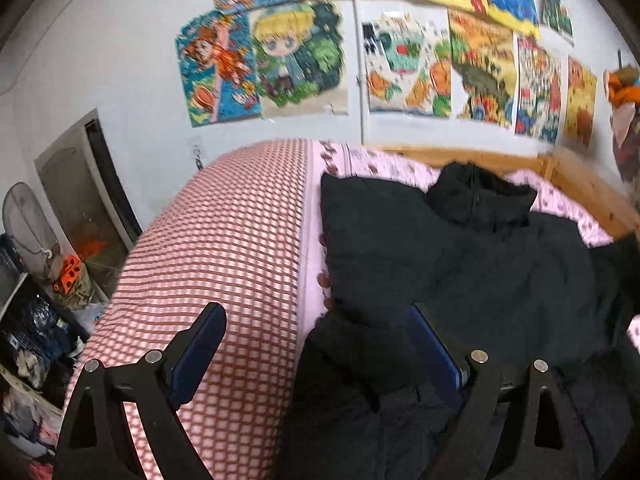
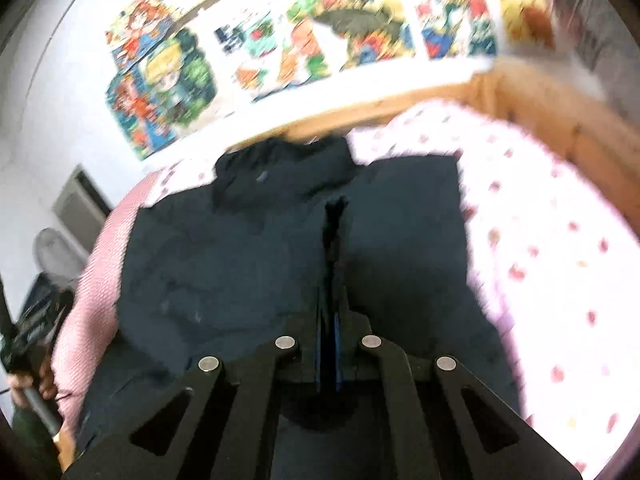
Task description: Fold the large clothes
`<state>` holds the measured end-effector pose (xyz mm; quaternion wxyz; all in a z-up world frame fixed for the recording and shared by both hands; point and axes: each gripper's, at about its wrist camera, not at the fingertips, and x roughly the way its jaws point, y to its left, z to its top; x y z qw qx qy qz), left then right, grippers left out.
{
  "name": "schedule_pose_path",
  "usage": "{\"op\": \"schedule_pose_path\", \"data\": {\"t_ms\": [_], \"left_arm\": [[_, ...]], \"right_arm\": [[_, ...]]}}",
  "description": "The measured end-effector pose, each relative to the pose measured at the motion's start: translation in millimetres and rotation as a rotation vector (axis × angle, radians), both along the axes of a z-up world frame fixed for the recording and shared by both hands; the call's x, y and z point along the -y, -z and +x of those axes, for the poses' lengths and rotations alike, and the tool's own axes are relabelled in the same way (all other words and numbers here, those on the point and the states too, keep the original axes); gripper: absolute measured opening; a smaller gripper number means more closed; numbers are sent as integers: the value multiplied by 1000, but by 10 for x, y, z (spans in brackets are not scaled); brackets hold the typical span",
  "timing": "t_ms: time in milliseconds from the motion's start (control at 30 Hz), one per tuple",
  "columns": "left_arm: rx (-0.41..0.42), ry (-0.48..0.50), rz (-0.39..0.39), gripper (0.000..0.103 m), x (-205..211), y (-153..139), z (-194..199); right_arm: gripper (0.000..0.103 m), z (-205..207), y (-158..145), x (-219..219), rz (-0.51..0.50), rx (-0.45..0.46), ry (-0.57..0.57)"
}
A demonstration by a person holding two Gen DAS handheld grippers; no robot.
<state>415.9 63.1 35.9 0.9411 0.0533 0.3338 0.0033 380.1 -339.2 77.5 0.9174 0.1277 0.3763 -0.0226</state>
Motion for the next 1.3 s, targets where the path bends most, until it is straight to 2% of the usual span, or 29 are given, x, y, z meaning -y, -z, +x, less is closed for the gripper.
{"op": "schedule_pose_path", "data": {"t_ms": [100,200,267,300,333,400,467,567,633,667,733,767,900,1100,1300], "left_arm": [[-58,29,16,91,164,204,213],[-104,50,26,91,289,349,388],[-96,78,0,91,357,342,447],[-81,101,-14,91,408,314,477],[-69,115,-20,91,450,300,501],[-42,150,-15,91,576,262,571],[-31,167,20,91,721,287,669],[-67,170,54,91,838,460,792],[-121,162,72,91,861,622,853],[-145,150,85,95,861,730,876],[-150,133,86,103,836,863,855],[-144,130,86,103,833,914,826],[-129,126,100,103,861,997,772],[-121,115,133,103,922,1048,759],[-109,105,139,103,943,1082,725]], "right_arm": [[6,156,57,148,-112,-9,65],[15,350,348,207,-186,-129,108],[23,432,481,218,-221,-188,112],[34,447,486,205,-235,-182,112],[49,431,459,195,-246,-163,110],[62,445,351,140,-253,-102,98],[63,515,272,68,-245,-62,62],[63,650,349,-37,-219,-81,8],[63,736,505,-89,-218,-121,-29],[63,756,617,-109,-234,-152,-34],[67,779,818,-111,-239,-195,-37],[68,773,901,-87,-216,-199,-39],[71,690,1065,-55,-169,-154,-29],[73,652,1182,-109,-213,-130,-22],[74,610,1182,-90,-203,-100,-21]]}}
